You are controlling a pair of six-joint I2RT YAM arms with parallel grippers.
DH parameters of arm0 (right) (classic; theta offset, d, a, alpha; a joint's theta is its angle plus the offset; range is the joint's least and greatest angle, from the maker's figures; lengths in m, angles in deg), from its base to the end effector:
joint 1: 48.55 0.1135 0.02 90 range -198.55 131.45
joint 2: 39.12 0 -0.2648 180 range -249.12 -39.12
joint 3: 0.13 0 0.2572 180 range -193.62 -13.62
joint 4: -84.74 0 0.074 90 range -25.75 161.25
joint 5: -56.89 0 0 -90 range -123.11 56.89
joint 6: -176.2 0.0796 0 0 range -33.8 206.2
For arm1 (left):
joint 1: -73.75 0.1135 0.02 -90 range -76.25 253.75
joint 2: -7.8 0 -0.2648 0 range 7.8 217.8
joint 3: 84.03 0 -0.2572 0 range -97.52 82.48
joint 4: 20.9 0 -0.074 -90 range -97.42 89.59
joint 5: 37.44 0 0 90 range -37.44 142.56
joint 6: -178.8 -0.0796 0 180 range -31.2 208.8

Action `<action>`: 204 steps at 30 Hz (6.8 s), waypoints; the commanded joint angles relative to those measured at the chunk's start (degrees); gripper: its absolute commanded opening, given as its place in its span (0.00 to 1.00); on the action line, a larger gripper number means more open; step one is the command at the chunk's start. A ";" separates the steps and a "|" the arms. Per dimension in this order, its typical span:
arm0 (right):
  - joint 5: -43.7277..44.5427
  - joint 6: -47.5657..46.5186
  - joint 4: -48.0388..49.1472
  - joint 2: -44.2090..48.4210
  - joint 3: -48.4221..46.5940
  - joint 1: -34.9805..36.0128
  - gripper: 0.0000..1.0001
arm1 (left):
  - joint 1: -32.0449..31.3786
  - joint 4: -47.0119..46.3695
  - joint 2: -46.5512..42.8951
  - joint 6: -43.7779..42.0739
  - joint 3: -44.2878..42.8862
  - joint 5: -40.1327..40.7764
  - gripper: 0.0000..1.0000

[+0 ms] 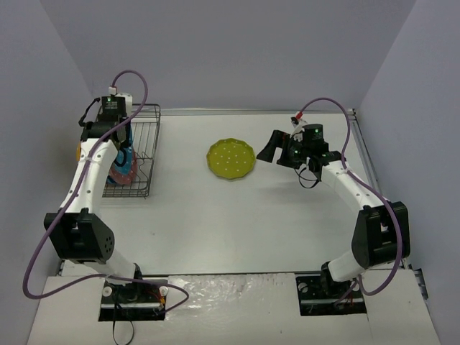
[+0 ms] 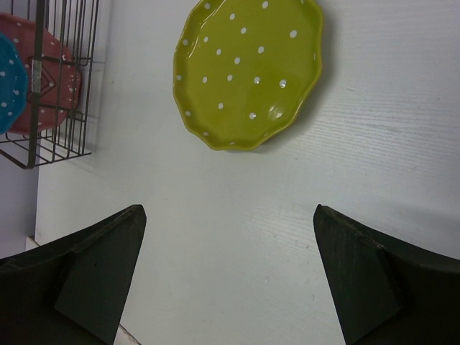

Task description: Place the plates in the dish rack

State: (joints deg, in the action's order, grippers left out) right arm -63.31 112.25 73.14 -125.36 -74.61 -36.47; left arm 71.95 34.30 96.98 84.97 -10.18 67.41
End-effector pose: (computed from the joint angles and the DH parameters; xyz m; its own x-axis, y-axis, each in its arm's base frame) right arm 0.3686 0.1198 0.2687 -0.6261 0.2542 -0.7372 -0.3979 0.7089 0.5823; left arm 0.3812 0.0084 0.3599 -0.6285 0.0844 -0.7732 -0.1292 0.9690 0.2107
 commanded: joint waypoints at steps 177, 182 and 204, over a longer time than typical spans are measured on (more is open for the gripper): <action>1.62 36.36 15.05 -4.70 10.97 13.45 0.33 | -27.24 -52.59 -4.52 76.71 41.44 -19.88 0.00; 8.93 29.75 5.80 -0.09 8.55 13.48 0.81 | -27.47 -49.37 -7.81 70.98 37.45 -18.36 0.00; 16.82 2.43 -11.12 19.24 -6.49 4.34 0.94 | -23.71 -15.93 -19.96 19.90 6.50 7.90 0.00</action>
State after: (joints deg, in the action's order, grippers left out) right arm -46.88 119.83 62.37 -107.41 -79.86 -31.22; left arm 45.30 18.18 81.36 121.43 5.88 63.81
